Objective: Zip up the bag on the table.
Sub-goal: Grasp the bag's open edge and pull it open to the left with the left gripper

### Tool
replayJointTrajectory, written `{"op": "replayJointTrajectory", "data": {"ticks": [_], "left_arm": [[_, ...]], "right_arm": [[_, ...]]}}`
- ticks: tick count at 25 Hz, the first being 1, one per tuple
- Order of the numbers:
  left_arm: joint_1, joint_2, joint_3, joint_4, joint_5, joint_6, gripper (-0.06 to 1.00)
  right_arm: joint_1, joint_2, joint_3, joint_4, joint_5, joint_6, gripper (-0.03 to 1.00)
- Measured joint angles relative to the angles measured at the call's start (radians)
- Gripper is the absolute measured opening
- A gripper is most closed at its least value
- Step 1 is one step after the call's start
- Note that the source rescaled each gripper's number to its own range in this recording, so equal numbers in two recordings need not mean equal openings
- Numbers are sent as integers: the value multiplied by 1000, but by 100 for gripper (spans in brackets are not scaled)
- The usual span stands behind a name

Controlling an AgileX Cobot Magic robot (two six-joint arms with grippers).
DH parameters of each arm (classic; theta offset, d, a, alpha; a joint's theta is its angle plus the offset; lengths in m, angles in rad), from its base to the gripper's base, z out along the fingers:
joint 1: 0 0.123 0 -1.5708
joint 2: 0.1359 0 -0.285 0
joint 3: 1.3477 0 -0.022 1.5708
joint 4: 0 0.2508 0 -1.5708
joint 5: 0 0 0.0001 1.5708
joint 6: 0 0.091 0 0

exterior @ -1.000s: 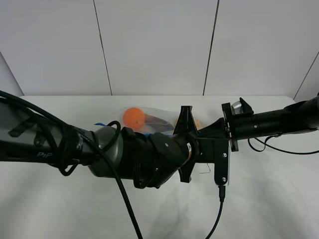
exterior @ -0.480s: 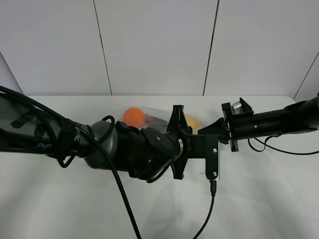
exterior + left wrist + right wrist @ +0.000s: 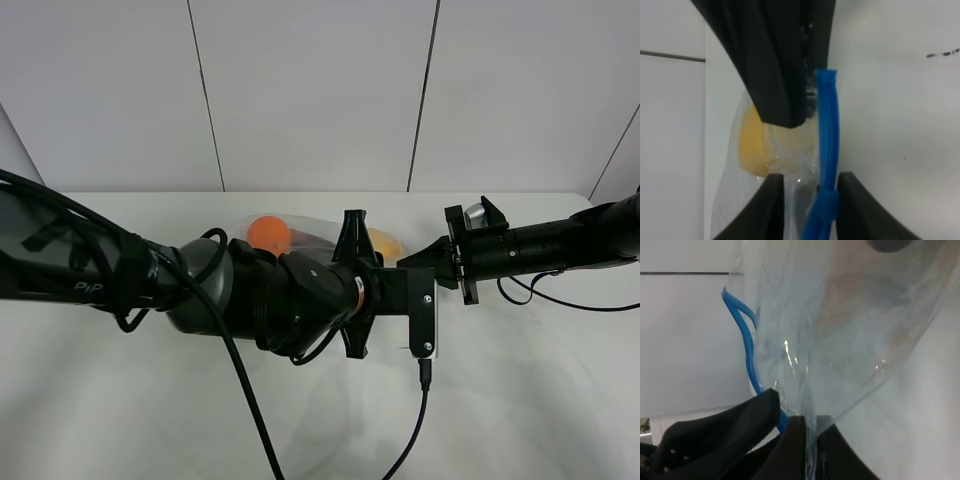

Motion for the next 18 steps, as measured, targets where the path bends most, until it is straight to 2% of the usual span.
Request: {"op": "replayJointTrajectory", "data": {"ticks": [6,8,13,18], "left_arm": [[-1,0,0,0,0,0,31],[-1,0,0,0,0,0,26],[-1,0,0,-1,1,0,3],[-10,0,0,-1,12,0,1]], "right_arm": [[0,0,0,0,0,0,0],[0,0,0,0,0,0,0],[0,0,0,0,0,0,0],[0,0,0,-1,2,0,0]]}}
